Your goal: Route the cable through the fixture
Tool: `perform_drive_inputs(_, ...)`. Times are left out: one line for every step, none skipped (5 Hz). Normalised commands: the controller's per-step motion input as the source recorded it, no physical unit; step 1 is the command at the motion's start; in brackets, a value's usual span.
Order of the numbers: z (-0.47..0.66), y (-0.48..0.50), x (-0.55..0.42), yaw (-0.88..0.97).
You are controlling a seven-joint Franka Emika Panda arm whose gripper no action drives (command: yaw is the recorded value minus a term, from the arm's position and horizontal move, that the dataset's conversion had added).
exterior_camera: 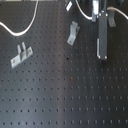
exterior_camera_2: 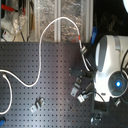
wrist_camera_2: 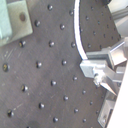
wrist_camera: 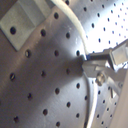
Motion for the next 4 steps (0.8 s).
perform_drive_inputs(0.82,0.018,-0.076,0.0)
perform_drive_inputs(0.69,-0.043,-0.302,0.0)
perform_drive_inputs(0.63,-0.039,-0.296,0.0)
perform_drive_inputs(0.22,0.014,-0.132,0.0)
